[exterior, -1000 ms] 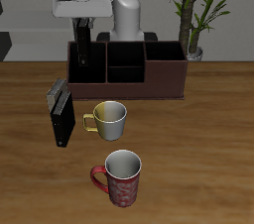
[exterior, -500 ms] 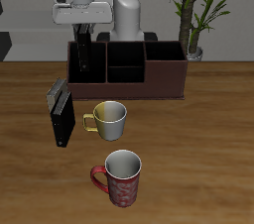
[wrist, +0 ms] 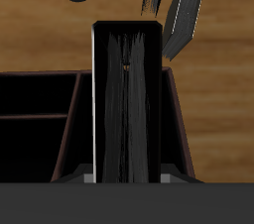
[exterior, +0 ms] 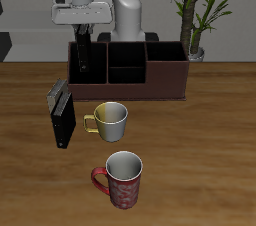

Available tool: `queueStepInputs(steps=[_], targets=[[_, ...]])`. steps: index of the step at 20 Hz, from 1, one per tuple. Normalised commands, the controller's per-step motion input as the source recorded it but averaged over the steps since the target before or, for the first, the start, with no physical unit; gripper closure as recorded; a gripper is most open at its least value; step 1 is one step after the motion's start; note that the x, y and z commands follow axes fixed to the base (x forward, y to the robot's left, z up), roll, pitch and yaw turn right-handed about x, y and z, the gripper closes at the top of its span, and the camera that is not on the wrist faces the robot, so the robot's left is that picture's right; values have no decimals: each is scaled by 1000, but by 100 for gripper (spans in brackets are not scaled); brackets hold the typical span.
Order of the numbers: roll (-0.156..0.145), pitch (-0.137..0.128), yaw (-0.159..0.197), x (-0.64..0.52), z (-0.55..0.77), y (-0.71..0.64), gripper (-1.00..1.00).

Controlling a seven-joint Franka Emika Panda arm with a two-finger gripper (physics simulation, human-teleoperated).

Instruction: Place the left black book into the back desk caddy's left compartment

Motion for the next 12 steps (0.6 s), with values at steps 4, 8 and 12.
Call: queueStepInputs(steps=[4,8,12], targets=[[3,21,3,-11,-148,17,100],[-2,18,-22,-38,-142,-1,100],[12,13,-4,-86,-121,46,100]])
